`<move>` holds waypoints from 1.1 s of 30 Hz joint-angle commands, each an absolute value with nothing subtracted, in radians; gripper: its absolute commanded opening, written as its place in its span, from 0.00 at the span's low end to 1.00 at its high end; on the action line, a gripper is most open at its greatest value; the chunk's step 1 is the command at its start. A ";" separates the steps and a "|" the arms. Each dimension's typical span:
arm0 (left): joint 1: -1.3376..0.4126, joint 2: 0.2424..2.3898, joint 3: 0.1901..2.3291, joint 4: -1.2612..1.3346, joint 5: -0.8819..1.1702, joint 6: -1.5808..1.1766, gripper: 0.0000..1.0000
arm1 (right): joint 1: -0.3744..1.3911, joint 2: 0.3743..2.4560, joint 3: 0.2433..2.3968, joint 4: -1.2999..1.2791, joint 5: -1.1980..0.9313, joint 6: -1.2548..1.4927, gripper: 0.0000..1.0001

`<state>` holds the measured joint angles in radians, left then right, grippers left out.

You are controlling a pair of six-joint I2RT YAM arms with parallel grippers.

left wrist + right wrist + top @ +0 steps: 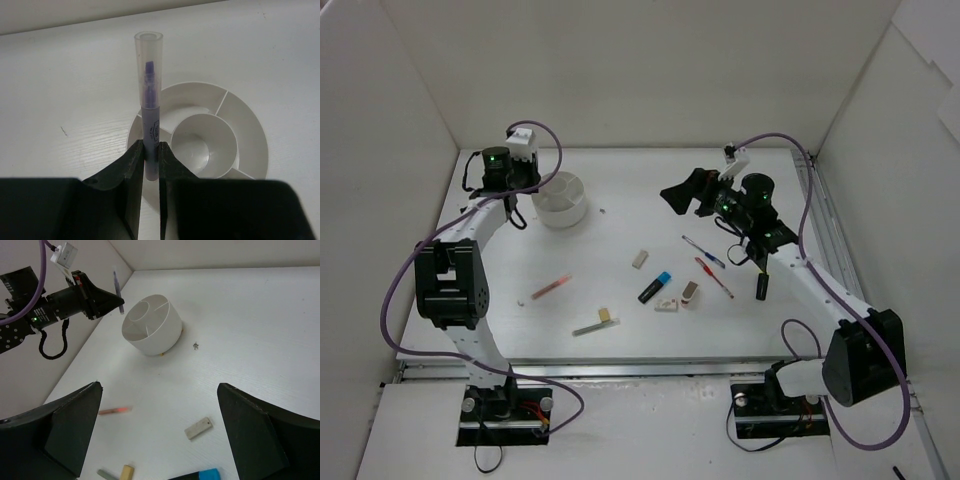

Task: Sort the stationery into containers
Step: Place the pen in the storage box.

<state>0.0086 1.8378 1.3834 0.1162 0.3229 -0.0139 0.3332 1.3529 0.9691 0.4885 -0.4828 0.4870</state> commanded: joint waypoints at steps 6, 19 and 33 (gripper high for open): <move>0.017 1.831 1.390 0.213 0.319 -0.018 0.00 | 0.322 1.226 0.942 0.468 -0.381 0.400 0.98; 0.017 1.845 1.355 0.203 0.305 -0.080 0.14 | 0.322 1.152 0.907 0.433 -0.322 0.371 0.98; 0.017 1.649 1.264 0.135 0.359 -0.072 0.53 | 0.322 1.111 0.876 0.428 -0.333 0.383 0.98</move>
